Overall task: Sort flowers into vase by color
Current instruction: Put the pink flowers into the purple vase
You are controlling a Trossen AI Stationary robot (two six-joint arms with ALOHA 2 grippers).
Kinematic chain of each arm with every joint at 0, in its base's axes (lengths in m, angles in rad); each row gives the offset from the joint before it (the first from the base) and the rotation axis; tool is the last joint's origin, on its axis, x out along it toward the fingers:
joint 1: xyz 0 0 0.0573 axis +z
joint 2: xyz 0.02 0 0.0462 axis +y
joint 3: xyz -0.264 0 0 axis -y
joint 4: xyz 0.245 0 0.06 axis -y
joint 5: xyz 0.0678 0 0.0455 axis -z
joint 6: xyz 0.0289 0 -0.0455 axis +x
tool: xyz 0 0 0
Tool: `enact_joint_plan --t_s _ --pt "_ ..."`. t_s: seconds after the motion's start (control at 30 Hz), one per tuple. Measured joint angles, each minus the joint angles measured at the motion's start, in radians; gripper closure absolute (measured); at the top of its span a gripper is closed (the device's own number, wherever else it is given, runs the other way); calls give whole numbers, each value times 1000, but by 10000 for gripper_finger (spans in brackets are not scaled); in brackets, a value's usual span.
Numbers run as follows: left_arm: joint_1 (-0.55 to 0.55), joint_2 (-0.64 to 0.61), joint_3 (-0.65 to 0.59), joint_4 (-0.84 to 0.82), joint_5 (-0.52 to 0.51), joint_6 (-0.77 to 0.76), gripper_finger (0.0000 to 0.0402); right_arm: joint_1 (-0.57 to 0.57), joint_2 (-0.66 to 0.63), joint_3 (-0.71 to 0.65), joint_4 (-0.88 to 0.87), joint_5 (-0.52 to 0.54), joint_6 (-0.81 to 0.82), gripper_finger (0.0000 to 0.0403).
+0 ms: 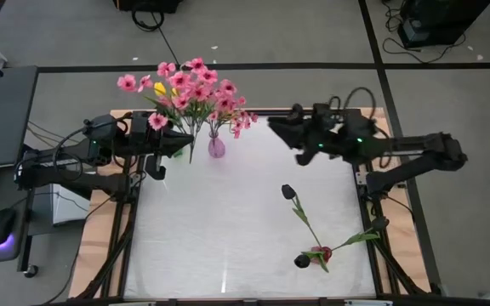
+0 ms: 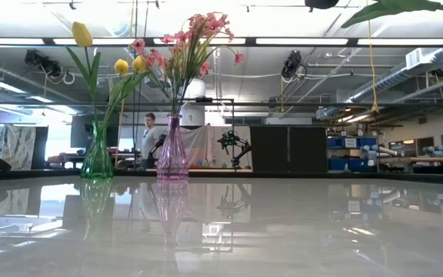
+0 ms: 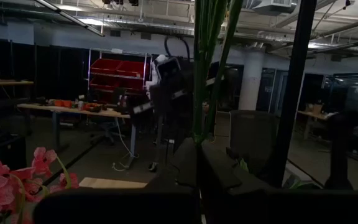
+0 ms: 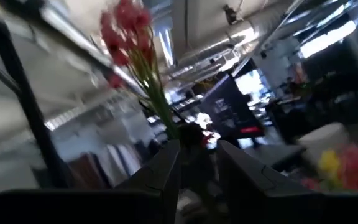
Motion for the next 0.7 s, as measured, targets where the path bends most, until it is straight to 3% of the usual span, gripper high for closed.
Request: enact_joint_plan --t_s 0.13,0.3,0.7 --pt "0 0 0 1 0 0 395 -10 108 166 -170 -15 -144 289" --pt "0 0 0 2 0 -21 395 -36 246 378 -386 -90 -160 289" --pt "2 0 0 2 0 -12 395 -87 471 635 -413 -249 -136 271"
